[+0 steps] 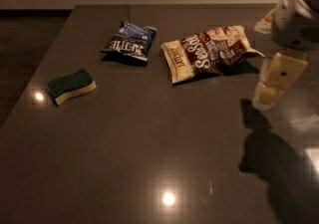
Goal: Move brown chip bag near sponge
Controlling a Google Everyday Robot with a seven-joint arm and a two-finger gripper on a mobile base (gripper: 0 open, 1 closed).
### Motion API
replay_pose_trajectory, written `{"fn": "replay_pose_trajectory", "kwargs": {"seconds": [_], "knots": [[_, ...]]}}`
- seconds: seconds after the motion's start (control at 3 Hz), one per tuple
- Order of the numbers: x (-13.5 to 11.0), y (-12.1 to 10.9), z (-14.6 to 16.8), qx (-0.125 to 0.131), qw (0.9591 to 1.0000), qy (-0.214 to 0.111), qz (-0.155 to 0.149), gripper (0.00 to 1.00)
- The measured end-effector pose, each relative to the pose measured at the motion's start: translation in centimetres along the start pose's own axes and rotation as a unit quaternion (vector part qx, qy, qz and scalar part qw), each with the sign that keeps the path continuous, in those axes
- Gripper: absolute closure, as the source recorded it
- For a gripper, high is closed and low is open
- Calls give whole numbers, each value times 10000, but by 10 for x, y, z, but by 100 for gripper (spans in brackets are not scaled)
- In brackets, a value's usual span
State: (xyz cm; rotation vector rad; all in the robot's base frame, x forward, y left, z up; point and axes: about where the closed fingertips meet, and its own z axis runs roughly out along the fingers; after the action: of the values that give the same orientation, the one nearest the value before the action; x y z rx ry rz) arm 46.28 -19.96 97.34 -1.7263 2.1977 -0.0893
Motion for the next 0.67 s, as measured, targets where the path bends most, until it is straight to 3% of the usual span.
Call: {"fn": "replay_pose_trajectory", "kwargs": {"seconds": [0.67], "knots": [[-50, -63, 63, -67, 9997, -228, -107, 0]]}}
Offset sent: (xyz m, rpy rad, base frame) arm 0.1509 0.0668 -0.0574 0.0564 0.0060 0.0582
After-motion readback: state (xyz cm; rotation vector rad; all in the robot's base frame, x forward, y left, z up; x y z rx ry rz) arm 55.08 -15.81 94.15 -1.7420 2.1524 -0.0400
